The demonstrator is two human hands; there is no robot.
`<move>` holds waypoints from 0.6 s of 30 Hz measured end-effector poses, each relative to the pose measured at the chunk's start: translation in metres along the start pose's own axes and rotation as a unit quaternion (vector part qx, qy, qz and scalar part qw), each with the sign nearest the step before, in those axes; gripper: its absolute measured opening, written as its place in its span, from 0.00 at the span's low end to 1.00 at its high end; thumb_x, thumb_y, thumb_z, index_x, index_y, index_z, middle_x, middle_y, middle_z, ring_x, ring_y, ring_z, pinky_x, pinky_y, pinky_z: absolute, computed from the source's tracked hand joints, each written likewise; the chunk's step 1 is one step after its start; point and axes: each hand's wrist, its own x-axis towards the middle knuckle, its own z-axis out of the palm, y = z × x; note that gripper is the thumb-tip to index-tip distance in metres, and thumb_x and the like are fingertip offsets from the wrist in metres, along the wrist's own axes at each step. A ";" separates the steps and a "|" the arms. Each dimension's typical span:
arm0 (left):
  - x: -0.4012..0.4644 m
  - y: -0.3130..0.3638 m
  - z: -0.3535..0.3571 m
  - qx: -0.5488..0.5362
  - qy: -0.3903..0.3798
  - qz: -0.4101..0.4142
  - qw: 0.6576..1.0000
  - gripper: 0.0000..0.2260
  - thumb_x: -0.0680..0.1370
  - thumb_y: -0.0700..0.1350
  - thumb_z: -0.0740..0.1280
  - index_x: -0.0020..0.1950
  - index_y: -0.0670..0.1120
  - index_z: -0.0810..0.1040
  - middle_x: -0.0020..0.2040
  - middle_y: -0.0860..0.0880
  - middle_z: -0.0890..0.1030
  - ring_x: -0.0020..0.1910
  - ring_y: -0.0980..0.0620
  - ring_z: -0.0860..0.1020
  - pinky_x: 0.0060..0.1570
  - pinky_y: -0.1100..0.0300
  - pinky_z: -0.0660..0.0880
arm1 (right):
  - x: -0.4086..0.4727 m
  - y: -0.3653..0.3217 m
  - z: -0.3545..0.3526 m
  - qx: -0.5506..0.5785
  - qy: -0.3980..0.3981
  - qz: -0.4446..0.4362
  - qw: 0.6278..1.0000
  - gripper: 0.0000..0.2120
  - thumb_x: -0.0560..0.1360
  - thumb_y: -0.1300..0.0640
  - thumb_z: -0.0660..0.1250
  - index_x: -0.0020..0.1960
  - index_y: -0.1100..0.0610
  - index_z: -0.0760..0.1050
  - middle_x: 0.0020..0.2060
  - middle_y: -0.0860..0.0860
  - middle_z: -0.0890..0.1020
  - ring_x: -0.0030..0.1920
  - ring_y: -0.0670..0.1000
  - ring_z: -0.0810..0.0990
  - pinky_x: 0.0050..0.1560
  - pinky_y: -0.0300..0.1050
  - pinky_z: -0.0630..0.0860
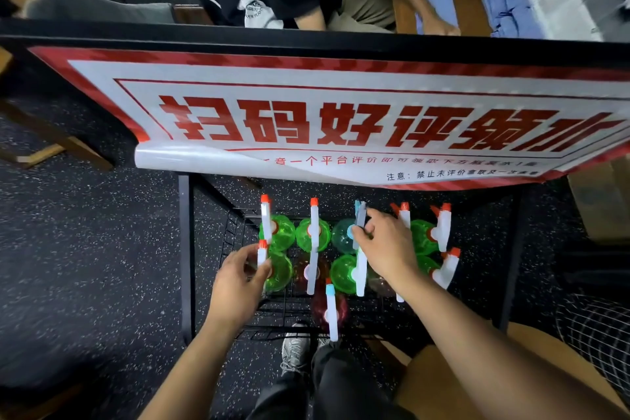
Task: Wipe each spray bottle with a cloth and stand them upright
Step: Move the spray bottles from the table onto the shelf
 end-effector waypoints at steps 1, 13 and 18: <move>0.000 -0.001 0.000 0.003 -0.001 0.001 1.000 0.14 0.82 0.48 0.72 0.67 0.47 0.81 0.53 0.52 0.82 0.50 0.57 0.81 0.54 0.56 0.78 | 0.001 0.001 0.001 -0.002 -0.001 -0.004 1.000 0.17 0.82 0.49 0.67 0.64 0.60 0.80 0.32 0.47 0.82 0.34 0.46 0.77 0.56 0.53 0.80; 0.019 0.020 -0.007 -0.055 0.039 -0.013 0.998 0.23 0.82 0.57 0.69 0.74 0.48 0.76 0.58 0.50 0.82 0.55 0.51 0.82 0.58 0.49 0.81 | -0.008 0.011 -0.002 0.023 -0.007 0.004 1.000 0.28 0.81 0.37 0.65 0.73 0.54 0.75 0.39 0.45 0.80 0.49 0.51 0.83 0.66 0.57 0.77; 0.052 0.044 -0.003 -0.060 0.037 -0.024 0.997 0.19 0.84 0.50 0.69 0.73 0.45 0.77 0.51 0.53 0.82 0.46 0.59 0.80 0.46 0.60 0.76 | -0.028 0.021 -0.022 0.057 0.064 -0.013 0.996 0.22 0.81 0.48 0.70 0.72 0.54 0.76 0.37 0.44 0.79 0.40 0.44 0.78 0.57 0.54 0.81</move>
